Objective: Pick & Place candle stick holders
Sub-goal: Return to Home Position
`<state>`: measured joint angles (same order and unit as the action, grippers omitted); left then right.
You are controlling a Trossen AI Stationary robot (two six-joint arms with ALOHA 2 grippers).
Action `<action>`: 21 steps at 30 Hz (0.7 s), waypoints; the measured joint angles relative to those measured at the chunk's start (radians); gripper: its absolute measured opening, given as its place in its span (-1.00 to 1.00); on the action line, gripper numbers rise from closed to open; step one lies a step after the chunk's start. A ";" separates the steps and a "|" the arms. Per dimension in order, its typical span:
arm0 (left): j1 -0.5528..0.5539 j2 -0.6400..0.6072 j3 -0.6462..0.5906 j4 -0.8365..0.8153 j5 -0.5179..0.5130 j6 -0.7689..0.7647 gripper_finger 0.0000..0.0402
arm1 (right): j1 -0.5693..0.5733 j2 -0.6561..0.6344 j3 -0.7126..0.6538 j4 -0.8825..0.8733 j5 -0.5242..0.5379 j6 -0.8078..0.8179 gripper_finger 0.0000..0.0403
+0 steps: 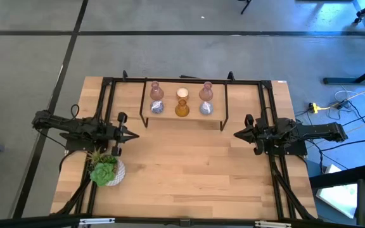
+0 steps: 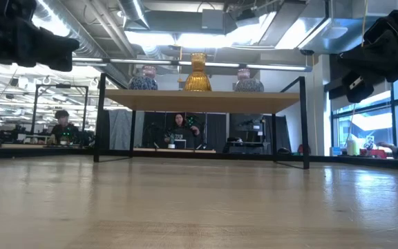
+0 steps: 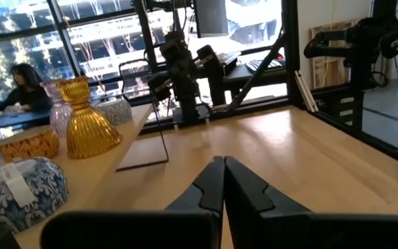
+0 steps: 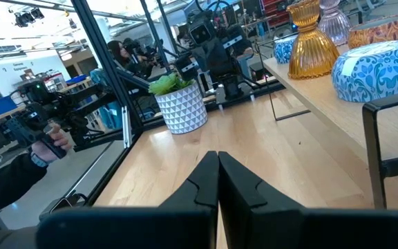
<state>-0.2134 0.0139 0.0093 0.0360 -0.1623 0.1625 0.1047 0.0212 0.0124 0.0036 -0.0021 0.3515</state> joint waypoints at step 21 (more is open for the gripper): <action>0.000 0.001 0.000 -0.002 0.000 0.034 -0.99 | 0.000 0.000 0.000 0.000 0.000 0.000 -0.98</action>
<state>-0.2134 0.0147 0.0093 0.0341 -0.1627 0.1967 0.1047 0.0212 0.0126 0.0036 -0.0021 0.3515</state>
